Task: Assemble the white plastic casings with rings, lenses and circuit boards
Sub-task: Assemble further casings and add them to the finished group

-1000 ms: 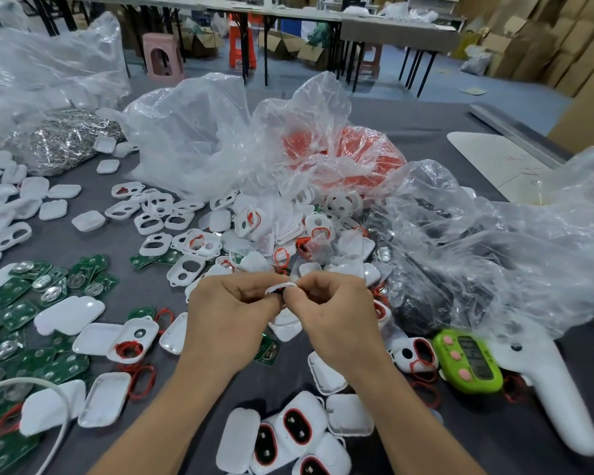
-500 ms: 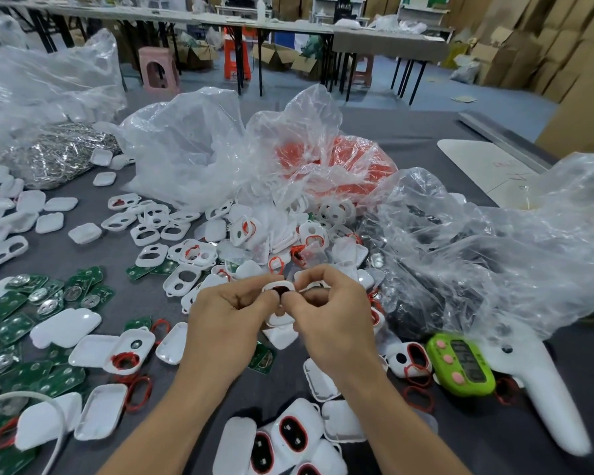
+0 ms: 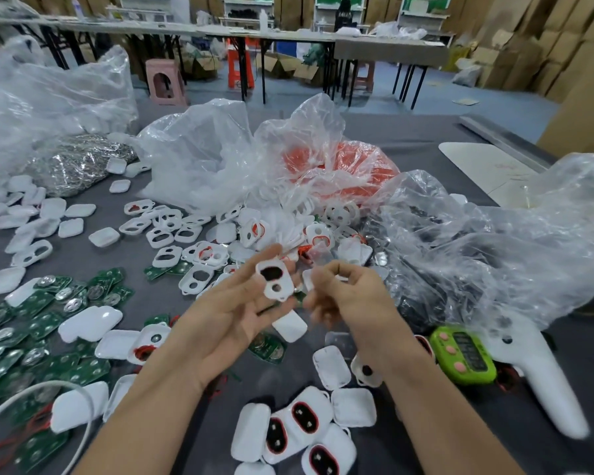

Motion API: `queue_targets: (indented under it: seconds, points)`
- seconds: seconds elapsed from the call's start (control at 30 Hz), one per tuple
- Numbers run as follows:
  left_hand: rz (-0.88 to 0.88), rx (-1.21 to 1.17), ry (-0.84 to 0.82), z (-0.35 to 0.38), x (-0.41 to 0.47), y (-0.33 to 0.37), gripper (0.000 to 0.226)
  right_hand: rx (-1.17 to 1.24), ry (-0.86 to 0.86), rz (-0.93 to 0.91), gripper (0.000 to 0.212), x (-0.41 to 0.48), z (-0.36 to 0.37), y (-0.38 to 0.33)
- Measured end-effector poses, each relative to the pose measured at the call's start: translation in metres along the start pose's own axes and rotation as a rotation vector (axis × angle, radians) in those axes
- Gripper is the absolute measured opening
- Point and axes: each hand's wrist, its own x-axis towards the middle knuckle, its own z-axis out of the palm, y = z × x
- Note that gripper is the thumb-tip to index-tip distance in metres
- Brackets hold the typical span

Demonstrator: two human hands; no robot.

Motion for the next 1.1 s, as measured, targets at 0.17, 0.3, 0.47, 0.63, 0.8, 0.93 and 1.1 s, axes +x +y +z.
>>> queue_targets:
  seconds: [0.17, 0.3, 0.47, 0.63, 0.8, 0.93, 1.1]
  points:
    - [0.083, -0.163, 0.094, -0.015, -0.002, 0.018, 0.034, -0.481, 0.182, -0.205, 0.019, 0.015, -0.01, -0.004]
    - [0.138, -0.26, 0.125, -0.025, -0.004, 0.028, 0.033, -0.824, 0.011, -0.269, 0.02, 0.023, 0.017, -0.018]
    - [0.182, -0.289, 0.138, -0.033, -0.005, 0.033, 0.032, -1.126, -0.224, -0.174, 0.035, 0.031, 0.058, -0.024]
    - [0.184, -0.307, 0.131, -0.039, -0.003, 0.034, 0.03, -1.317, -0.055, -0.287, 0.036, 0.032, 0.062, -0.012]
    - [0.172, -0.312, 0.09, -0.04, -0.001, 0.034, 0.028, -1.32, -0.112, -0.341, 0.017, 0.025, 0.065, -0.001]
    - [0.17, -0.293, 0.069, -0.037, 0.0, 0.033, 0.03, -1.162, -0.122, -0.253, 0.016, 0.021, 0.058, -0.006]
    - [0.147, -0.294, 0.038, -0.033, 0.003, 0.03, 0.033, -0.821, 0.119, -0.296, 0.022, 0.005, 0.035, -0.011]
